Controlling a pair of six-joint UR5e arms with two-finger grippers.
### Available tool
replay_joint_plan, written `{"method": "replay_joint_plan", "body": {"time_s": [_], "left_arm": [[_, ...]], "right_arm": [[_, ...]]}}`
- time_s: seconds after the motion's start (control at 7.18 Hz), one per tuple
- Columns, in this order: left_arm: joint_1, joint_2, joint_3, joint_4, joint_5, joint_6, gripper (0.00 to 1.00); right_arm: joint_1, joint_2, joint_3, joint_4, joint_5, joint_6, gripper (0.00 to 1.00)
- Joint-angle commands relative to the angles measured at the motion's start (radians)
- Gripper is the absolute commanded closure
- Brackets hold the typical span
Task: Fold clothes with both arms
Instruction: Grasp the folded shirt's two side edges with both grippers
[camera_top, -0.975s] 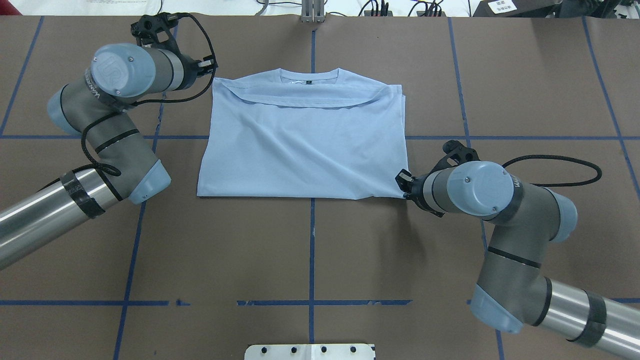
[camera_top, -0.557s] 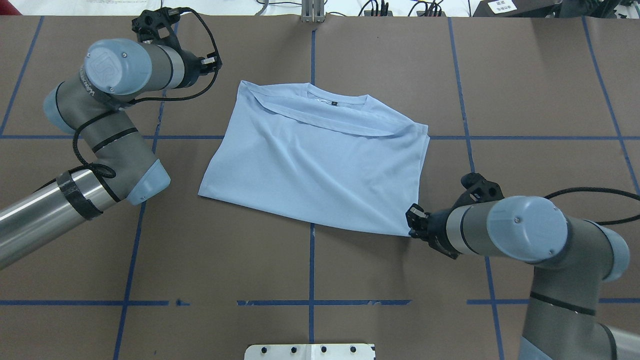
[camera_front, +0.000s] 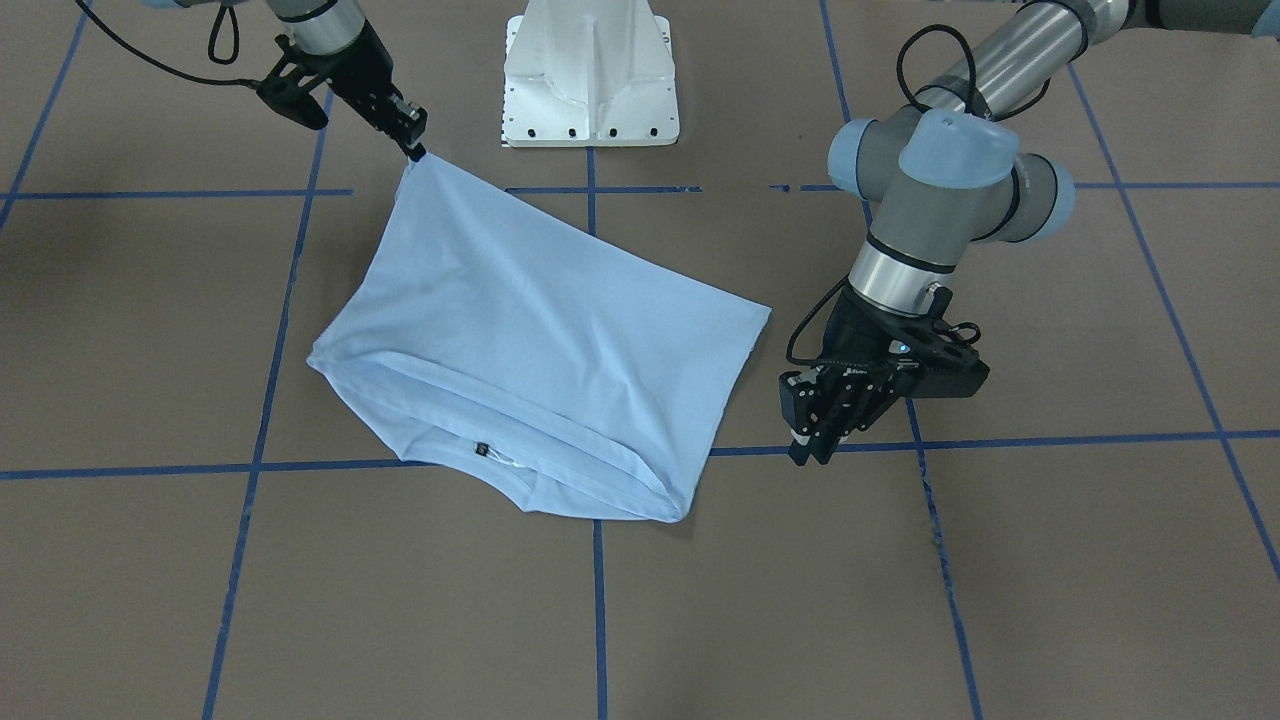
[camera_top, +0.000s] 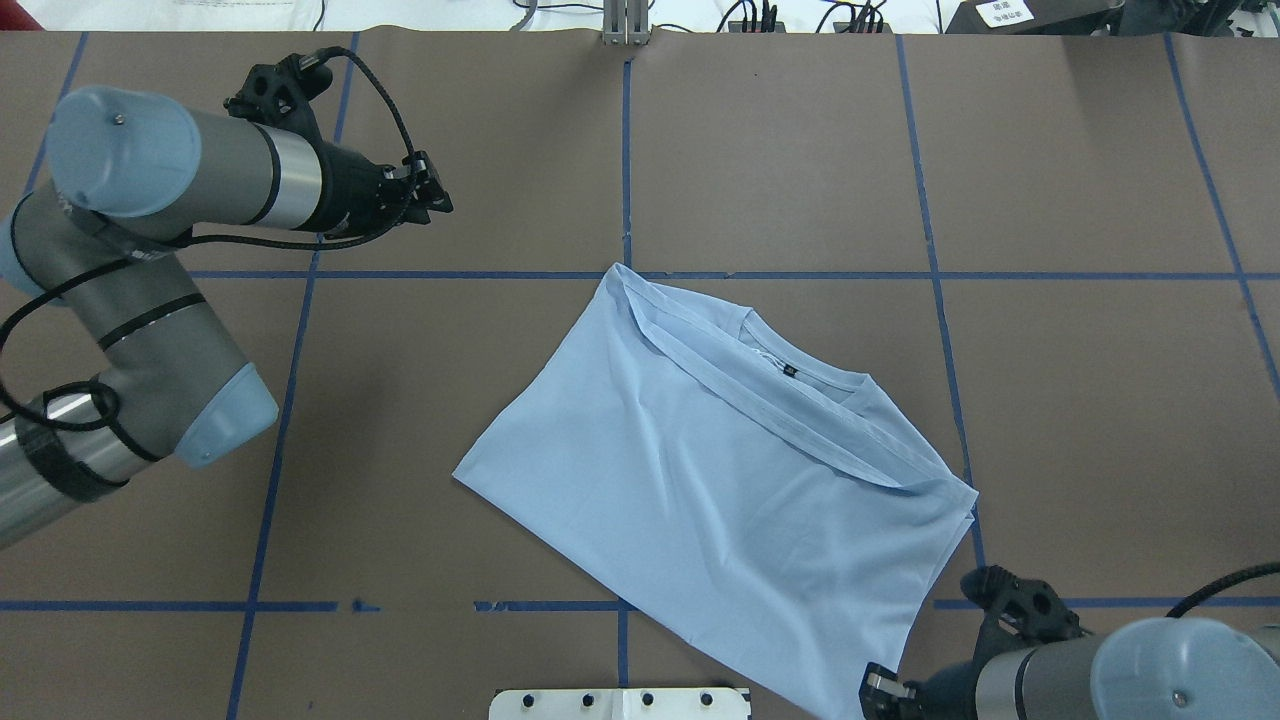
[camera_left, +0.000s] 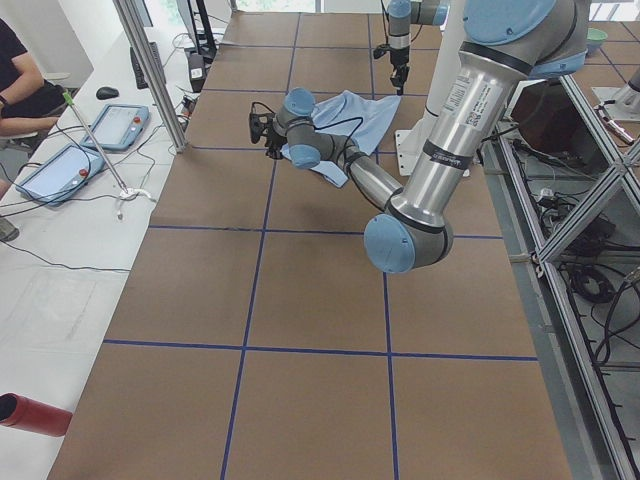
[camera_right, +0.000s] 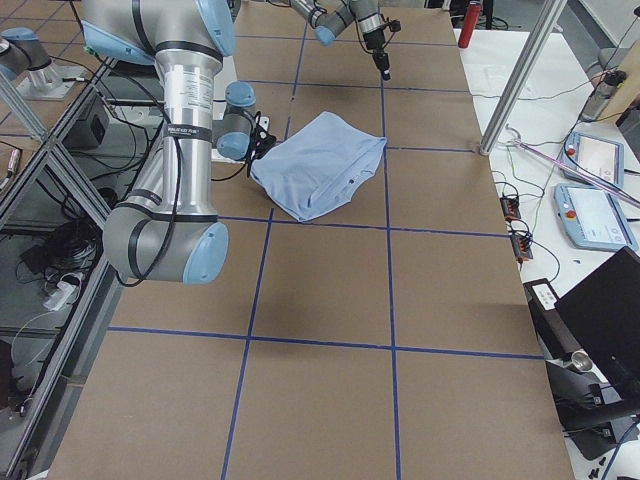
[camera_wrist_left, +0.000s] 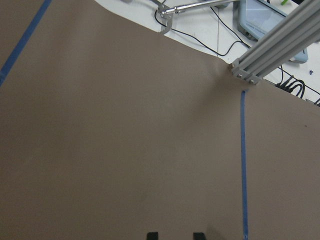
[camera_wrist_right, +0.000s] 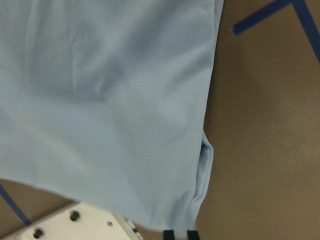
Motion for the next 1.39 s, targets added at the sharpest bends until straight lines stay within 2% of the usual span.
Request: {"method": "replay_joint_plan", "body": {"time_s": [0.0,0.14,0.28,0.42,0.7,0.98,1.25], "left_arm": [[0.109,0.132,-0.19,0.012,-0.043,-0.152,0.53],[0.195,0.175,-0.279,0.079,-0.034,-0.241,0.48],[0.308,0.174,-0.289,0.16,0.043,-0.295,0.44],[0.417,0.16,-0.27,0.23,0.168,-0.297,0.42],[0.453,0.06,-0.112,0.256,0.241,-0.294,0.39],[0.446,0.031,-0.065,0.259,0.263,-0.288,0.4],[0.435,0.034,-0.081,0.366,0.263,-0.283,0.41]], "right_arm": [[-0.042,-0.017,0.009,0.0,-0.004,0.005,0.0],[0.014,-0.018,0.024,0.0,-0.003,0.003,0.0],[0.164,-0.007,0.034,0.0,0.005,-0.004,0.0],[0.297,0.013,0.016,0.0,0.019,-0.018,0.0],[0.453,0.073,-0.067,0.002,0.017,-0.209,0.0],[0.489,0.101,-0.118,0.002,0.016,-0.222,0.0],[0.486,0.104,-0.121,0.002,0.014,-0.222,0.0]]}}
